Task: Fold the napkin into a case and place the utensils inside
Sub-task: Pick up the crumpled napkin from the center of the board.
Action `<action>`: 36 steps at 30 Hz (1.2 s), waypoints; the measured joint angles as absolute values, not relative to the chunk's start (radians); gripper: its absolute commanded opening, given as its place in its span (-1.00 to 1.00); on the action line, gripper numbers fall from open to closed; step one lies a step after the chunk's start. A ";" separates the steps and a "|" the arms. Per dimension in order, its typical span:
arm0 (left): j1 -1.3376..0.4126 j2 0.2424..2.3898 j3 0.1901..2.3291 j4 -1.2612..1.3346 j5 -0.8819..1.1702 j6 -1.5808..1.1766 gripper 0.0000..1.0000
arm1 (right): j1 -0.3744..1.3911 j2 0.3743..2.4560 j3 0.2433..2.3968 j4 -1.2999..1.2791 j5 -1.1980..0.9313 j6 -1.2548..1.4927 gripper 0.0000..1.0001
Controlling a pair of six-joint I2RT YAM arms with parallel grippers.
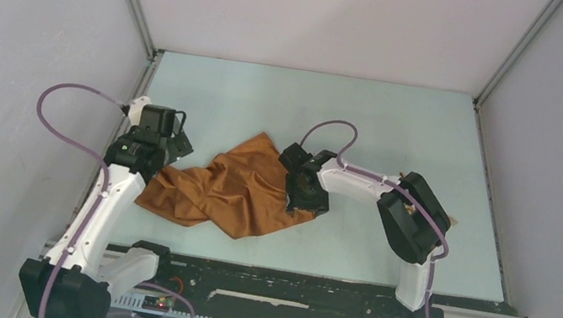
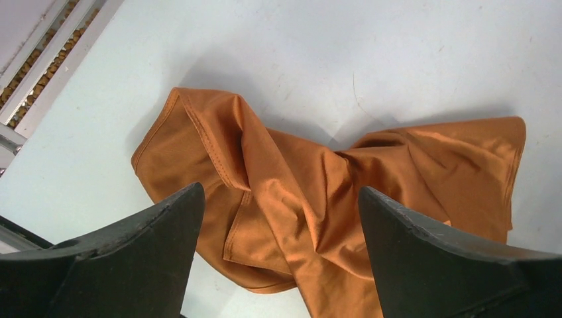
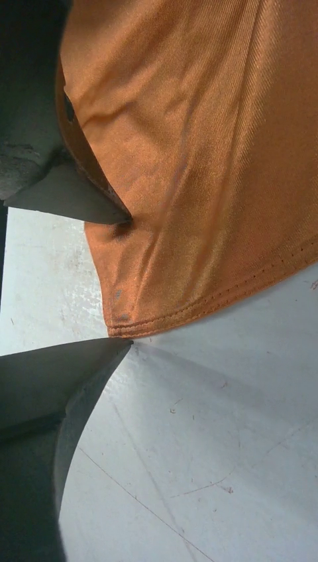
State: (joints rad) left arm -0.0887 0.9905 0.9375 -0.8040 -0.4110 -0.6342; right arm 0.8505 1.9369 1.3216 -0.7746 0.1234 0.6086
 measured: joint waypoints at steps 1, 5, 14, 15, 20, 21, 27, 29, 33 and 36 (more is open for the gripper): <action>-0.098 0.985 0.937 -0.808 -0.417 -0.630 0.86 | 0.850 1.940 1.324 -0.778 0.120 0.612 0.40; -0.116 0.984 0.937 -0.823 -0.424 -0.614 0.86 | 0.850 1.953 1.338 -0.790 0.112 0.627 0.35; -0.116 0.926 0.914 -0.829 -0.415 -0.587 0.87 | 0.857 1.962 1.351 -0.794 0.104 0.687 -0.73; -0.116 0.917 0.908 -0.830 -0.408 -0.581 0.87 | 0.857 1.962 1.351 -0.790 0.105 0.694 -0.83; -0.119 0.914 0.877 -0.817 -0.292 -0.527 1.00 | 0.828 1.923 1.296 -0.745 0.103 0.703 -1.00; -0.123 0.914 0.866 -0.810 -0.257 -0.514 1.00 | 0.813 1.903 1.272 -0.730 0.102 0.701 -1.00; -0.266 0.924 0.812 -0.780 -0.099 -0.508 0.83 | 0.586 1.716 1.061 -0.627 0.050 0.698 -1.00; -0.366 0.931 0.796 -0.765 -0.089 -0.550 0.63 | 0.499 1.641 1.006 -0.596 0.023 0.699 -1.00; -0.533 0.935 0.738 -0.753 -0.120 -0.670 0.30 | 0.378 1.531 0.944 -0.554 -0.029 0.696 -1.00; -0.650 0.945 0.683 -0.752 -0.155 -0.771 0.19 | 0.331 1.496 0.939 -0.537 -0.055 0.684 -1.00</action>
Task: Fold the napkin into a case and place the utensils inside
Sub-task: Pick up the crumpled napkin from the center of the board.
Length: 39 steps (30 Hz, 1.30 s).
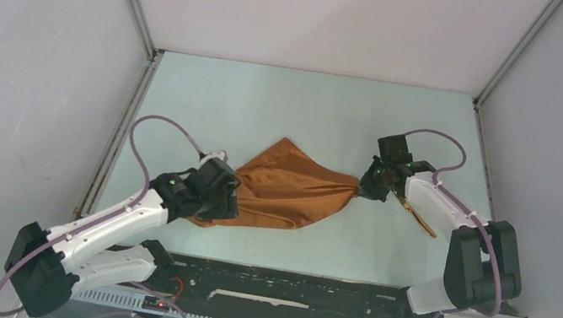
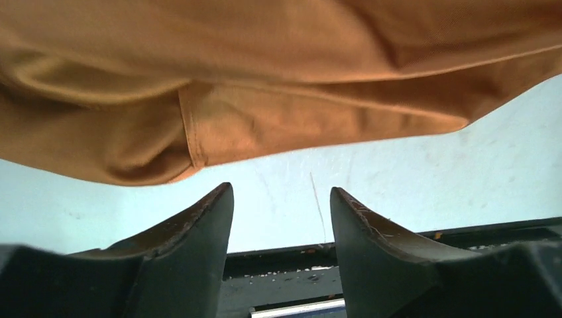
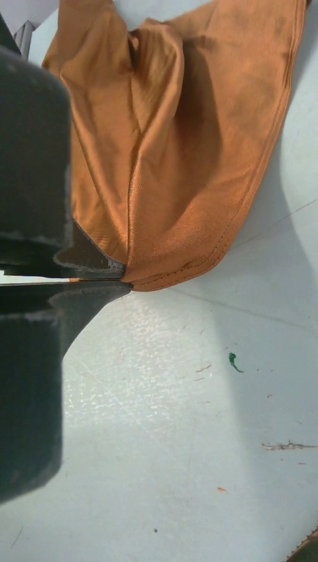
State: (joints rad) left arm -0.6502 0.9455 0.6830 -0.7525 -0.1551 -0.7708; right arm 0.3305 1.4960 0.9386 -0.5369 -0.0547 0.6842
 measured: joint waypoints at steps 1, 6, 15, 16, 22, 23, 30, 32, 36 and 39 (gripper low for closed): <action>-0.687 0.960 0.668 -0.753 -0.167 -0.809 0.14 | 0.325 1.490 0.939 -0.532 -0.060 0.680 -1.00; -0.742 1.111 0.661 -0.793 -0.242 -0.976 0.19 | 0.321 1.479 0.931 -0.514 -0.093 0.661 -1.00; -0.690 1.270 0.718 -0.804 -0.294 -1.111 0.00 | 0.333 1.442 0.885 -0.495 -0.114 0.657 -1.00; -0.674 1.283 0.717 -0.796 -0.293 -1.110 0.00 | 0.336 1.437 0.885 -0.492 -0.114 0.656 -1.00; -0.628 1.301 0.715 -0.787 -0.310 -1.110 0.11 | 0.337 1.430 0.885 -0.485 -0.115 0.644 -1.00; -0.628 1.299 0.714 -0.786 -0.314 -1.110 0.12 | 0.337 1.430 0.885 -0.483 -0.115 0.642 -1.00; -0.628 1.304 0.685 -0.764 -0.318 -1.109 0.18 | 0.337 1.430 0.875 -0.476 -0.118 0.637 -1.00; -0.628 1.317 0.676 -0.749 -0.318 -1.108 0.13 | 0.337 1.430 0.876 -0.475 -0.119 0.636 -1.00; -0.628 1.336 0.666 -0.726 -0.319 -1.105 0.06 | 0.338 1.430 0.875 -0.475 -0.118 0.636 -1.00; -0.628 1.340 0.666 -0.717 -0.315 -1.098 -0.12 | 0.341 1.427 0.875 -0.475 -0.118 0.635 -1.00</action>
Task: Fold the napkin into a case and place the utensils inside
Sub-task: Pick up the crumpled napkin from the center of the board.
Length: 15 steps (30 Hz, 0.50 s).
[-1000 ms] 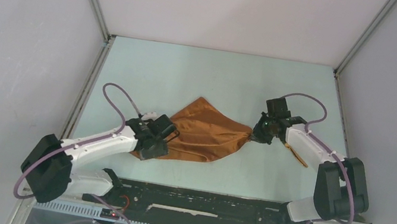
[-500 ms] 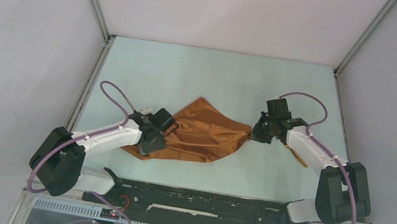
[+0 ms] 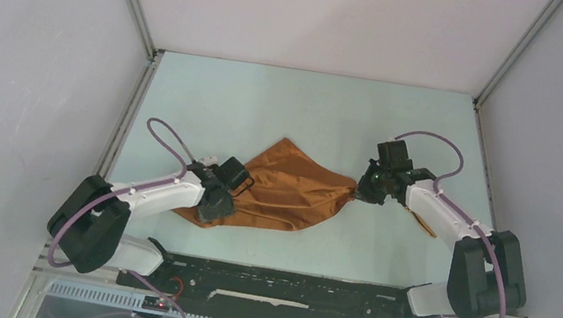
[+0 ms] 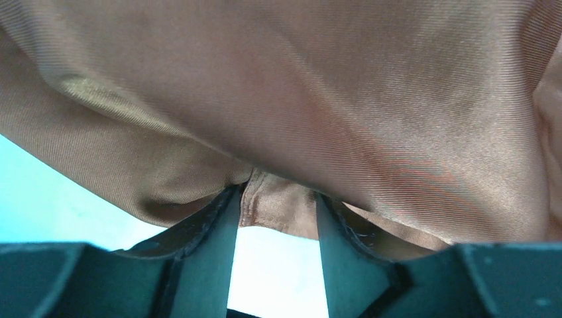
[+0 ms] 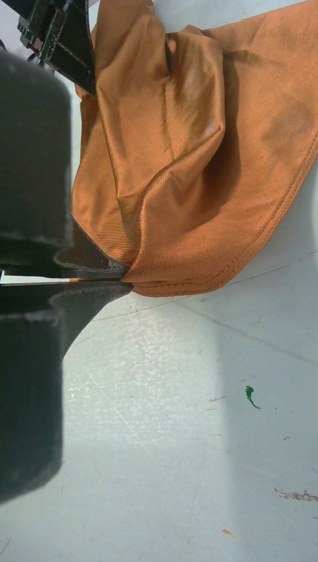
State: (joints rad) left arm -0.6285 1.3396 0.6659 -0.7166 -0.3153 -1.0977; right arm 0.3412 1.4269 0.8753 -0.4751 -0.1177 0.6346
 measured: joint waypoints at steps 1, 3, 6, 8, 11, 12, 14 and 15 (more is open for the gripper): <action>-0.628 1.340 0.666 -0.711 -0.313 -1.095 -0.17 | 0.343 1.427 0.875 -0.475 -0.118 0.635 -1.00; -0.629 1.340 0.666 -0.704 -0.313 -1.090 -0.30 | 0.347 1.426 0.875 -0.475 -0.118 0.635 -1.00; -0.636 1.338 0.666 -0.691 -0.317 -1.087 -0.73 | 0.354 1.425 0.875 -0.475 -0.117 0.635 -1.00; -0.639 1.335 0.666 -0.683 -0.320 -1.082 -0.93 | 0.360 1.425 0.875 -0.475 -0.115 0.635 -1.00; -0.641 1.318 0.666 -0.673 -0.326 -1.072 -1.00 | 0.369 1.425 0.875 -0.474 -0.114 0.635 -1.00; -0.641 1.309 0.666 -0.673 -0.331 -1.072 -1.00 | 0.371 1.425 0.875 -0.475 -0.114 0.635 -1.00; -0.641 1.288 0.666 -0.672 -0.339 -1.071 -1.00 | 0.374 1.424 0.875 -0.475 -0.114 0.635 -1.00; -0.641 1.278 0.665 -0.670 -0.342 -1.068 -1.00 | 0.375 1.424 0.875 -0.475 -0.114 0.635 -1.00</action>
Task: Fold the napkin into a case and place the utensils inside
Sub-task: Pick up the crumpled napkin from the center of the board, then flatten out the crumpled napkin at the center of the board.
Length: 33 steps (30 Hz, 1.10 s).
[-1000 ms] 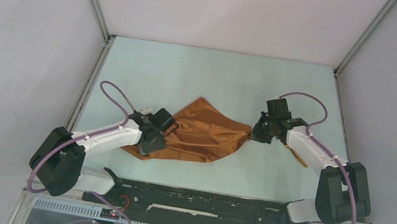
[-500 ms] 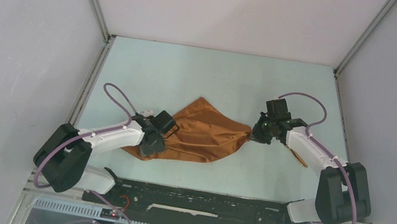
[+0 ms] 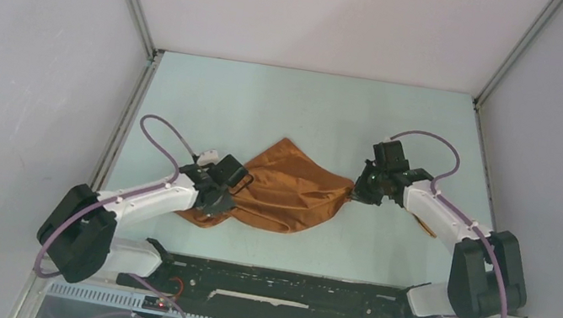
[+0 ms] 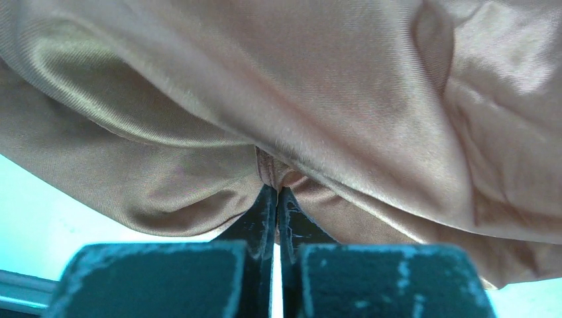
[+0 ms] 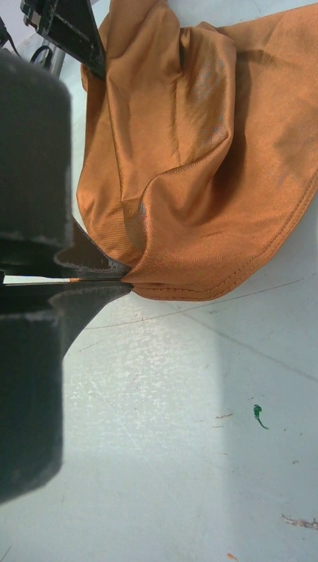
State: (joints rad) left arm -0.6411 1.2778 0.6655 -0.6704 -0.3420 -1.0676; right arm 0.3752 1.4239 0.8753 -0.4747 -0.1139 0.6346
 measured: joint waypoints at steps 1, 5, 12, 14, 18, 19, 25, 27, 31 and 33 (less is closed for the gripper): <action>-0.641 1.265 0.666 -0.670 -0.345 -1.065 -1.00 | 0.376 1.423 0.875 -0.475 -0.114 0.635 -1.00; -0.641 1.202 0.666 -0.681 -0.362 -1.053 -1.00 | 0.376 1.413 0.875 -0.476 -0.112 0.634 -1.00; -0.642 0.978 0.805 -0.804 -0.434 -0.989 -1.00 | 0.376 1.323 0.874 -0.495 -0.110 0.605 -1.00; -0.642 0.890 0.894 -0.810 -0.464 -0.937 -1.00 | 0.378 1.271 0.883 -0.511 -0.112 0.588 -1.00; -0.644 0.745 1.087 -0.799 -0.506 -0.818 -1.00 | 0.402 1.125 0.979 -0.558 -0.113 0.556 -1.00; -0.644 0.721 1.135 -0.789 -0.512 -0.788 -1.00 | 0.410 1.091 1.011 -0.563 -0.113 0.550 -1.00; -0.644 0.620 1.414 -0.718 -0.450 -0.627 -1.00 | 0.547 0.839 1.260 -0.556 -0.077 0.499 -1.00; -0.644 0.599 1.477 -0.688 -0.402 -0.598 -1.00 | 0.610 0.782 1.310 -0.545 -0.064 0.484 -1.00; -0.644 0.588 1.549 -0.644 -0.317 -0.567 -1.00 | 0.731 0.698 1.388 -0.524 -0.046 0.461 -1.00; -0.644 0.589 1.553 -0.628 -0.289 -0.564 -1.00 | 0.767 0.691 1.409 -0.512 -0.028 0.455 -1.00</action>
